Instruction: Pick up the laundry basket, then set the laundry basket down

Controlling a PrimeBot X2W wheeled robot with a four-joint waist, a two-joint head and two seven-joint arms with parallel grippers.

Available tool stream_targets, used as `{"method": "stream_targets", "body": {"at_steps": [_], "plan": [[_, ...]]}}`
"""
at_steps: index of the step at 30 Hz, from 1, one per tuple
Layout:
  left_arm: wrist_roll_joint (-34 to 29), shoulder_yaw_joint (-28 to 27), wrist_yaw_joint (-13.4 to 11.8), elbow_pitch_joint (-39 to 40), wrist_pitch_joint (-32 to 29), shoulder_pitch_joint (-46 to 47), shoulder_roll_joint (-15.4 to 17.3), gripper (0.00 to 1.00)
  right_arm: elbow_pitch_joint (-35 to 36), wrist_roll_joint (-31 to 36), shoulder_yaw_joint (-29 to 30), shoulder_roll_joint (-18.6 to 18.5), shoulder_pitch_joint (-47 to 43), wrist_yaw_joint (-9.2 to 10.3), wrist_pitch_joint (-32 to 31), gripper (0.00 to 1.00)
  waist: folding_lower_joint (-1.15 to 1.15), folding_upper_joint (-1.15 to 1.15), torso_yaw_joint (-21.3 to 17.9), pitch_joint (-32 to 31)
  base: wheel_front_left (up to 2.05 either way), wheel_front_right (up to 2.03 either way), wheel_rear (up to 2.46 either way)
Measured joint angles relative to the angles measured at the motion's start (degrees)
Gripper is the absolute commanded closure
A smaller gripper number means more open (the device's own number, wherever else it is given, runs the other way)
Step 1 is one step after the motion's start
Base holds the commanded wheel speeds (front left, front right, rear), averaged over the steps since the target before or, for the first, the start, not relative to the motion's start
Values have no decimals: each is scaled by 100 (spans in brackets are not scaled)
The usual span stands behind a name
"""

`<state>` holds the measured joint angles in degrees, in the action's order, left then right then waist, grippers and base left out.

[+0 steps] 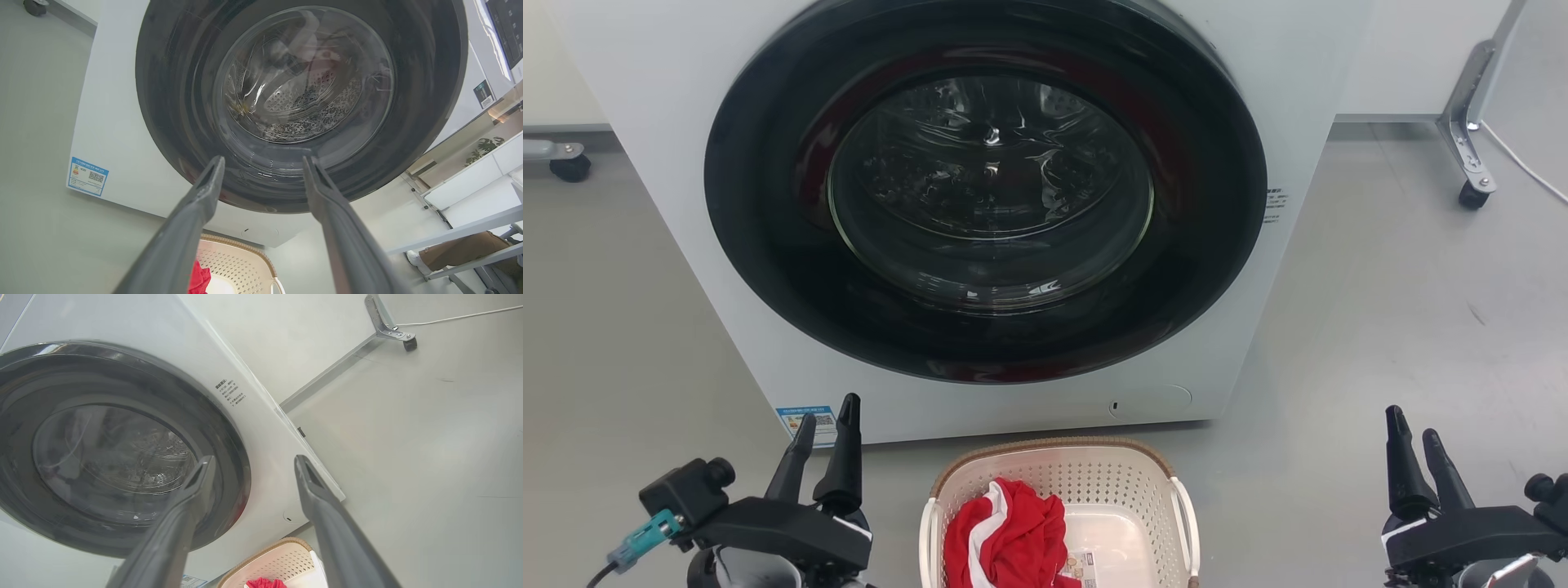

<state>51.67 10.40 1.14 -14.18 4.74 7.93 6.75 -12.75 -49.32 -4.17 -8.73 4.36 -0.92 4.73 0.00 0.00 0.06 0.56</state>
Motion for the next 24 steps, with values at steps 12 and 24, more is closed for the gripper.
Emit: {"method": "stream_targets", "body": {"at_steps": [12,24], "plan": [[-981,330,-136,51,249,44,69,0,65,1046,-254,-133,-1,194,249,0,0,0,3,-1,0,0,0],[-1807,558,-320,-36,497,107,89,0,88,1967,-460,-201,-16,350,495,0,0,0,-12,14,0,0,0]]}}
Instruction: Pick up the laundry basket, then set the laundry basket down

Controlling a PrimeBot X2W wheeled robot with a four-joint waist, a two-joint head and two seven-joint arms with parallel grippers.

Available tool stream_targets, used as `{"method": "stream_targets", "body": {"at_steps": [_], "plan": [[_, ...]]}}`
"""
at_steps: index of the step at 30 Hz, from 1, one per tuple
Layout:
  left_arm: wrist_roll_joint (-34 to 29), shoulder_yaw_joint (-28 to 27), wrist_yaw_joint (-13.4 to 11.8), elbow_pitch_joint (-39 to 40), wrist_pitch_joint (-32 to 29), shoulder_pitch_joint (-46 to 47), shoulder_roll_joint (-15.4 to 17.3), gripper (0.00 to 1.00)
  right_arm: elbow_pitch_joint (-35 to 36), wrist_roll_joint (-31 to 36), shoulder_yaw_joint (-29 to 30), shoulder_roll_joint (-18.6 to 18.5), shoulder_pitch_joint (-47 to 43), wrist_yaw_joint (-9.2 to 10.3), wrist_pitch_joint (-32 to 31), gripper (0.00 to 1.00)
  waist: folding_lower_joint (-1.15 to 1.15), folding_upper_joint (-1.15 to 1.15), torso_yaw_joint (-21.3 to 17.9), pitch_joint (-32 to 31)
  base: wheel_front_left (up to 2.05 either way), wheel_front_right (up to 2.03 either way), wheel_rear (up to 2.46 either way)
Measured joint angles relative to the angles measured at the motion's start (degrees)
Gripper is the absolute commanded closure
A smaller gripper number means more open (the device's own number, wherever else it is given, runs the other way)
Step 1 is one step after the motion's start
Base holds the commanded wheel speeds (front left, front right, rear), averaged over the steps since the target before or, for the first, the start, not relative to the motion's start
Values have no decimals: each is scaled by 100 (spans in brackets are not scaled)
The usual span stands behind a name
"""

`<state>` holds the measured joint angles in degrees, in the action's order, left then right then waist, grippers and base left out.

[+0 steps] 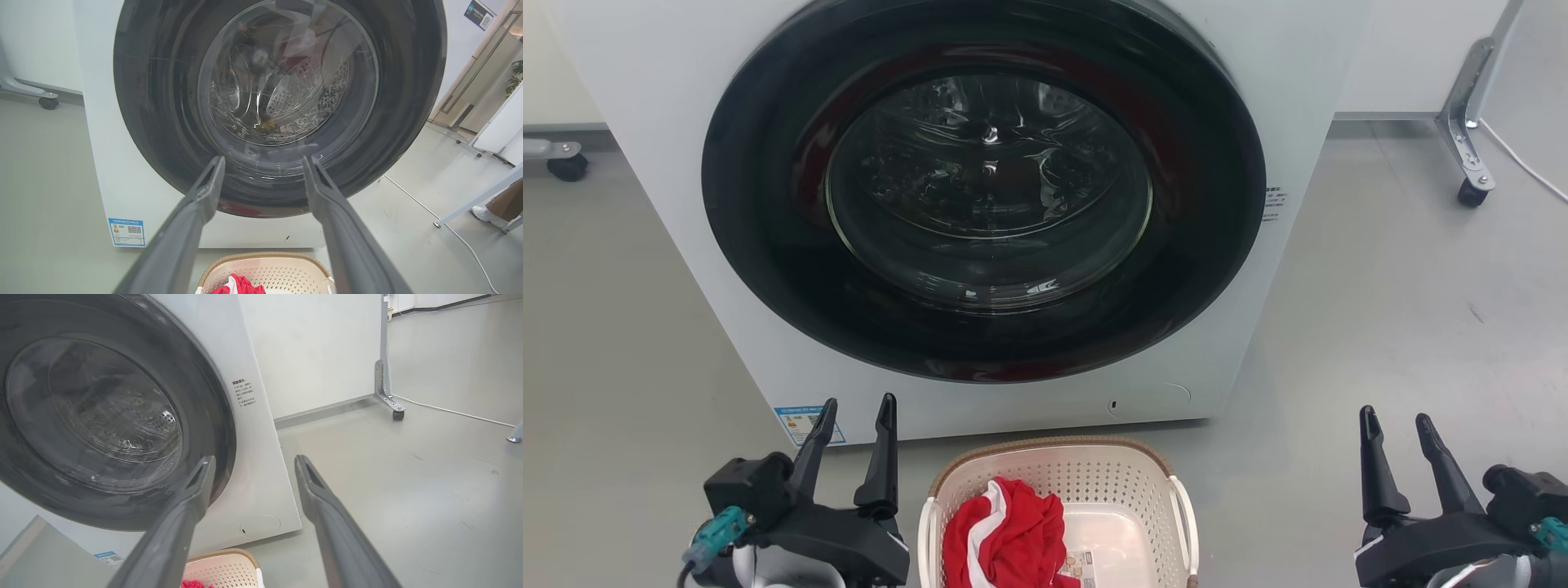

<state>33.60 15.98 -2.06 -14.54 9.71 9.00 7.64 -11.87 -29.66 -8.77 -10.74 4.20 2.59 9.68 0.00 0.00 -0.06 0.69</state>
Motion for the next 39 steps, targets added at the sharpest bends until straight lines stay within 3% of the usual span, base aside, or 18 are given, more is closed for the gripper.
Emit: {"method": "stream_targets", "body": {"at_steps": [23,39], "plan": [[-1371,189,-359,-282,460,1,-92,0,73,1541,-207,-76,-29,292,460,0,0,0,-8,-7,0,0,0],[-1402,121,-399,-369,460,1,-153,0,44,1552,-169,-51,-43,244,460,0,0,0,17,20,0,0,0]]}}
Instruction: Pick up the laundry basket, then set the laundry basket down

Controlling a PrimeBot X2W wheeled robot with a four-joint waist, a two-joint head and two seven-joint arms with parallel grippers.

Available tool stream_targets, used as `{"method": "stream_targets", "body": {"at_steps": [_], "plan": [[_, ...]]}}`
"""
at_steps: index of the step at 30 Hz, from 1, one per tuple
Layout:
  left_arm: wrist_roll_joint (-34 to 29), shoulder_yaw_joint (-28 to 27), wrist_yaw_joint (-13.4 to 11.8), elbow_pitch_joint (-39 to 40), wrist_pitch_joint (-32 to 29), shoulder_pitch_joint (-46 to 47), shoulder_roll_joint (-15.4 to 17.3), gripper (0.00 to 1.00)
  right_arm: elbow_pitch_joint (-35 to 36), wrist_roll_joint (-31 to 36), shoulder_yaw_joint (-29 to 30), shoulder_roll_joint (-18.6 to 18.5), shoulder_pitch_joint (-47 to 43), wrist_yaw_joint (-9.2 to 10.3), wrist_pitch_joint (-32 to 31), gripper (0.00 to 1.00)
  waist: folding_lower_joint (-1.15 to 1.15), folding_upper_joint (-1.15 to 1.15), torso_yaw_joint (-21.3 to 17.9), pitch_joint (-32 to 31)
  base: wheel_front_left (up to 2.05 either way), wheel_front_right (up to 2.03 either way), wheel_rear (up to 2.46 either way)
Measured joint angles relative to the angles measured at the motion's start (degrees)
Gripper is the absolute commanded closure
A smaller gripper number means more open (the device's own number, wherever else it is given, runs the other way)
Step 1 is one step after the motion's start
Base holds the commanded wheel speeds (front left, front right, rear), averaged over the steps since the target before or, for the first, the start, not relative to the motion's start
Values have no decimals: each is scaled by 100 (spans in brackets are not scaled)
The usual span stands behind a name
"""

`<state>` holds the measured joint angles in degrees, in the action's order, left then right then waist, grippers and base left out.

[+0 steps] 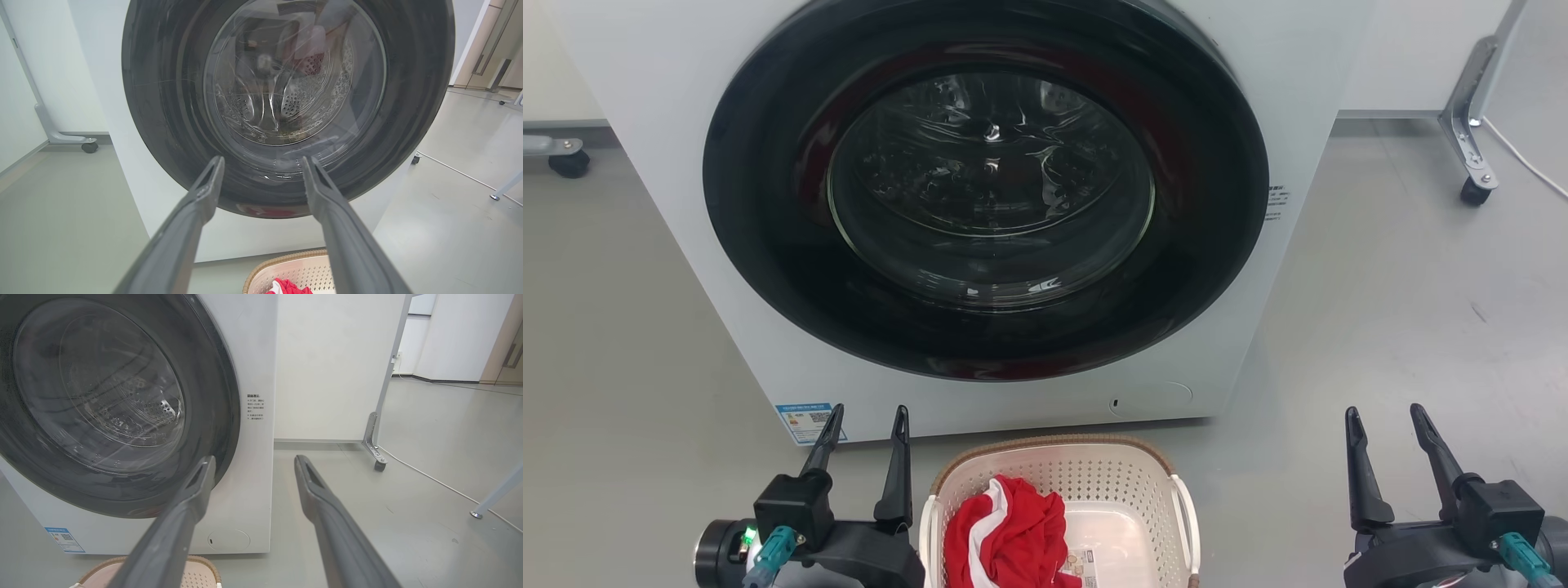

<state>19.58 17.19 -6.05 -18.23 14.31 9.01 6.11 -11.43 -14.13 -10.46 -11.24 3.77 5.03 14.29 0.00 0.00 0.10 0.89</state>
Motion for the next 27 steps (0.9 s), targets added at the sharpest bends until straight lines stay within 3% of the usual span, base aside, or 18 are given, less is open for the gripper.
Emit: {"method": "stream_targets", "body": {"at_steps": [15,27], "plan": [[-44,-12,-1,0,1,0,-26,0,-2,0,32,49,1,-103,0,0,0,0,10,103,0,0,0],[-76,33,98,154,1,242,-87,0,-5,0,0,108,254,-203,0,0,0,0,-34,675,0,0,0]]}}
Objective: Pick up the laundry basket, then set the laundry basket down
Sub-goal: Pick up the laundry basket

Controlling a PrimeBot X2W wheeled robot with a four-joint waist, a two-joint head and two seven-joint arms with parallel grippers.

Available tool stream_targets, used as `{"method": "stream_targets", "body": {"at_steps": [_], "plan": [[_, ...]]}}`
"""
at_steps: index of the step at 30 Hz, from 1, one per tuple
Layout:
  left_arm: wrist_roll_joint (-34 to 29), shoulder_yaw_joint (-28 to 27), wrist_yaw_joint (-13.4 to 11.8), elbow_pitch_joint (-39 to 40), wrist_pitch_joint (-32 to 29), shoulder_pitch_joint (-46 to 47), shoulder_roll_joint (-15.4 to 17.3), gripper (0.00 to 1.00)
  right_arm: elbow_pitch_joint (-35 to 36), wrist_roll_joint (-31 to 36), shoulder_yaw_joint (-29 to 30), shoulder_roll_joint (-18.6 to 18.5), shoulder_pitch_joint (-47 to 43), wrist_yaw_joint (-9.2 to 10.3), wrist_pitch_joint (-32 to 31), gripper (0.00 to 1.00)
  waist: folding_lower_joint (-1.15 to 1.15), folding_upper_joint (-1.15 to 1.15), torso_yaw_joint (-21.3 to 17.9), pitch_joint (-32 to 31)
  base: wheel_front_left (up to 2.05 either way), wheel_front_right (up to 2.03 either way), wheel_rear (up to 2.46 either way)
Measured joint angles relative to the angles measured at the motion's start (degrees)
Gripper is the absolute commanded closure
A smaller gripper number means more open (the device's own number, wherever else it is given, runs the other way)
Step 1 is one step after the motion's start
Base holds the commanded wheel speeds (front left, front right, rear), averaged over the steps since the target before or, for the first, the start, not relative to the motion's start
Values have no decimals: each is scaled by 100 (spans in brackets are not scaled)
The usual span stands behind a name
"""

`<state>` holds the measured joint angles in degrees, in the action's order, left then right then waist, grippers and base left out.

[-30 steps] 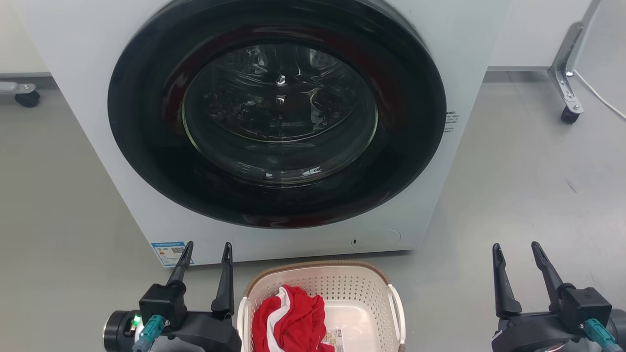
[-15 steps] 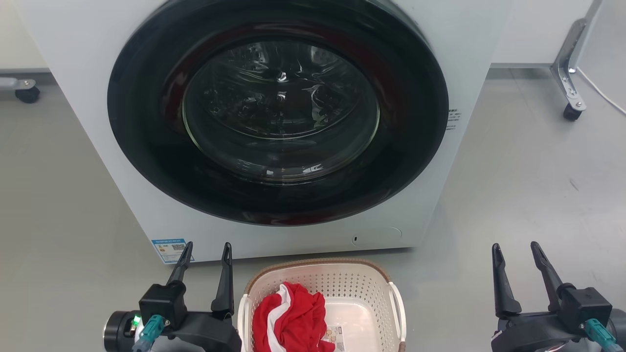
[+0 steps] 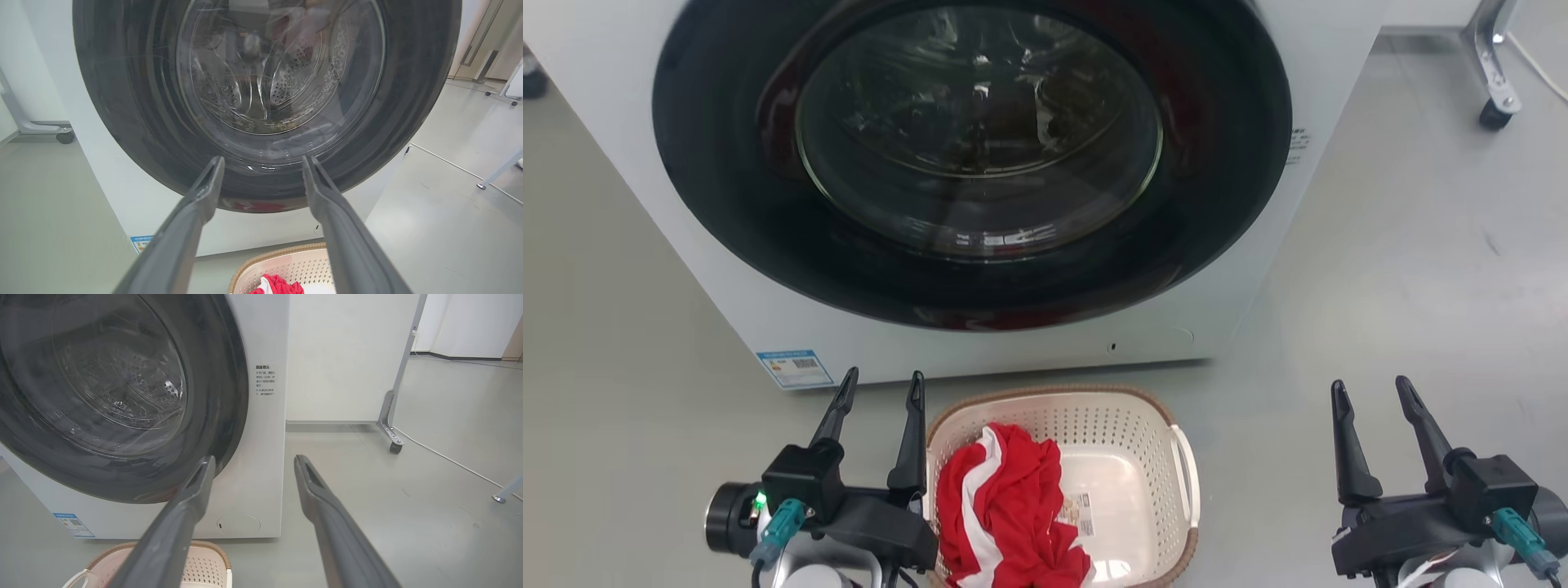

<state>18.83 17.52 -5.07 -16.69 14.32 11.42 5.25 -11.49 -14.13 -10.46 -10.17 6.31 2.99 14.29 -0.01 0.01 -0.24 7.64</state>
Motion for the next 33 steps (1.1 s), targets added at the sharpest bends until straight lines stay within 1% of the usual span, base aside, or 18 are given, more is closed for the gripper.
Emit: {"method": "stream_targets", "body": {"at_steps": [9,17,21,22,30,33], "plan": [[5,22,9,-235,-12,395,-38,0,-104,-1,-63,52,325,-107,1,0,0,0,-29,656,0,0,0],[27,-1,12,-554,-169,823,-62,0,-311,-1,-83,71,749,-200,1,0,-1,0,-70,1287,0,0,0],[44,-31,55,-740,-254,1034,-59,0,-428,-1,-149,174,1038,-241,2,0,-1,0,-98,1605,0,0,0],[44,-31,55,-740,-254,1034,-59,0,-428,-1,-149,174,1038,-241,2,0,-1,0,-98,1605,0,0,0],[132,-45,165,-1169,-524,1795,-64,0,-828,1,-194,237,1707,-311,25,0,-1,1,-150,2249,0,0,0],[146,-59,213,-1365,-668,2172,-60,0,-1083,8,-253,257,2136,-385,25,0,-1,1,-158,2574,0,0,0]]}}
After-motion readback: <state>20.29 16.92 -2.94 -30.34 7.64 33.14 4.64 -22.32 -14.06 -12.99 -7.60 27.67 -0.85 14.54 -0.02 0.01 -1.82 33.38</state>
